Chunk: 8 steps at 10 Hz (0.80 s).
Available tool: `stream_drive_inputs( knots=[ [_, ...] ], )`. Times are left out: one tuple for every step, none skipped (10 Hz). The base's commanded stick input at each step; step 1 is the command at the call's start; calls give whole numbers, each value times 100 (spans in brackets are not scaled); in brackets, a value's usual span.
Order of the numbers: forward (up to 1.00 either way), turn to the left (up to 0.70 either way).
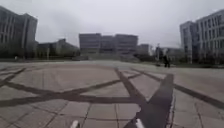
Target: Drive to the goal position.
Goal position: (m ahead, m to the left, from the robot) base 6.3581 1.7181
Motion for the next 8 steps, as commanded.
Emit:
stream_drive_inputs(
  knots=[
    [100,0],
    [100,0],
    [100,-8],
    [100,-23],
    [100,-33],
    [100,-29],
    [100,-8],
    [100,0]
  ],
)
